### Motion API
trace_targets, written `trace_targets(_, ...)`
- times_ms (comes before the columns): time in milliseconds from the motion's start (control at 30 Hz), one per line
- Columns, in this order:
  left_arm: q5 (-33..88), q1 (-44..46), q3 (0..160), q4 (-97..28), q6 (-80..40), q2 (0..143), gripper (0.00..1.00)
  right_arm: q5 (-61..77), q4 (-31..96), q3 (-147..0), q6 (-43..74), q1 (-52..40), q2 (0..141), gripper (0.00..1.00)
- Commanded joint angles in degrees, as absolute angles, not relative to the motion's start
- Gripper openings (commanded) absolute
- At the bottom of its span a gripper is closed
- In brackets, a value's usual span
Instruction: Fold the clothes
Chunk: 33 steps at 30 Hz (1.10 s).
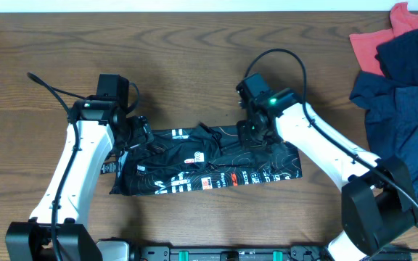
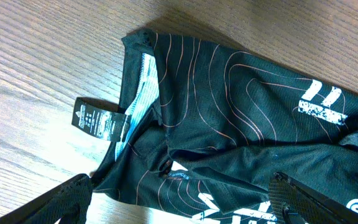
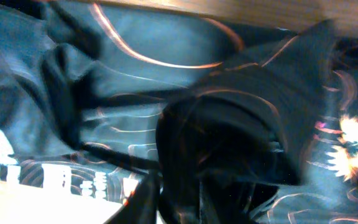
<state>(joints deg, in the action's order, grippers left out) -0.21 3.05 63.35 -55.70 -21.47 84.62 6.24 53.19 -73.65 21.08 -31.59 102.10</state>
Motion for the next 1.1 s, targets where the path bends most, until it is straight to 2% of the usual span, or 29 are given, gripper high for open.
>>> trace_targets(0,-0.47,2.81,63.88,-56.1,-21.74,84.33,0.92,11.51,52.9,-73.36,14.5,-33.32,102.35,0.43)
trace_targets(167,-0.47,2.79,63.88,-56.1,-21.74,84.33,0.92,10.04,53.56,-73.38,10.26,-33.78,102.35,0.5)
trace_targets(433,-0.47,2.79,63.88,-56.34,-21.74,84.33,0.92,-5.87,55.02,-73.32,22.76,-33.28,102.35,0.48)
trace_targets(633,-0.47,2.79,63.88,-56.34,-21.74,84.33,0.93,-6.02,53.54,-69.89,24.34,-33.39,102.39,0.42)
trace_targets(767,-0.47,2.79,63.88,-56.34,-21.74,84.33,0.93,-5.43,48.23,-65.12,25.06,-33.34,102.39,0.42)
trace_targets(967,-0.47,2.81,63.86,-56.53,-21.74,84.33,0.93,5.15,43.05,-60.07,22.06,-33.41,102.39,0.43)
trace_targets(1000,-0.47,2.81,63.88,-56.53,-21.74,84.33,0.93,6.37,43.0,-59.68,21.98,-33.41,102.39,0.4)
trace_targets(1067,-0.47,2.81,63.86,-56.55,-21.74,84.33,0.93,7.2,43.4,-59.37,21.98,-33.52,102.39,0.22)
